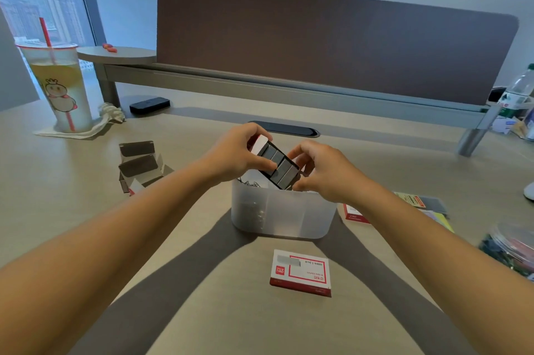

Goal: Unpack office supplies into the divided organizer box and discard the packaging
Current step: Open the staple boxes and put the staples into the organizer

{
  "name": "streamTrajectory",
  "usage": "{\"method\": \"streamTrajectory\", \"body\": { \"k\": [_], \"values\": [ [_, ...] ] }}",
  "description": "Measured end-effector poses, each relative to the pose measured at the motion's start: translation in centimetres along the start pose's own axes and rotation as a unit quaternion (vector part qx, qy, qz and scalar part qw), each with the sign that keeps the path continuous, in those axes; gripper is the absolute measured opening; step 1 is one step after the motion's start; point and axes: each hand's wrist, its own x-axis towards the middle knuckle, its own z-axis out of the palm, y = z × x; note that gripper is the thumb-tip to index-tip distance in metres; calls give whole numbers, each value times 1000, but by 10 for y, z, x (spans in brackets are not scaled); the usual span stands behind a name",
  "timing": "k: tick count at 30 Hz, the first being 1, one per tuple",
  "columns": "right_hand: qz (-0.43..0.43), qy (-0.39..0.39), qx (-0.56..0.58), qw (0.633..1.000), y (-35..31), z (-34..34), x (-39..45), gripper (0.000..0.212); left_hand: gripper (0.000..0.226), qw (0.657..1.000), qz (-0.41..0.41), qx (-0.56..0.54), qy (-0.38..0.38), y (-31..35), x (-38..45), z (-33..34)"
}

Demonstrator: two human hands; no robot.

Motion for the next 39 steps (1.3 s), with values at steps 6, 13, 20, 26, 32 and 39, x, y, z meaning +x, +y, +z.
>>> {"method": "streamTrajectory", "body": {
  "k": [6,13,20,26,32,39],
  "values": [
    [6,-19,-20,1000,-2,-3,4,50,44,999,20,26,-27,1,5,-3],
    [-12,-29,-30,999,1,-4,5,47,40,998,25,6,-55,3,10,-8],
    [-5,-26,-32,999,5,-2,7,30,35,998,31,10,-60,4,13,-9],
    [-24,14,18,999,12,-5,9,21,39,996,33,41,-68,4,15,0],
    [-25,25,36,999,13,-3,10,19,42,998,25,25,-56,3,12,2],
    [-22,8,76,997,10,-8,6,15,38,998,41,4,-39,-1,10,0]
  ]
}}
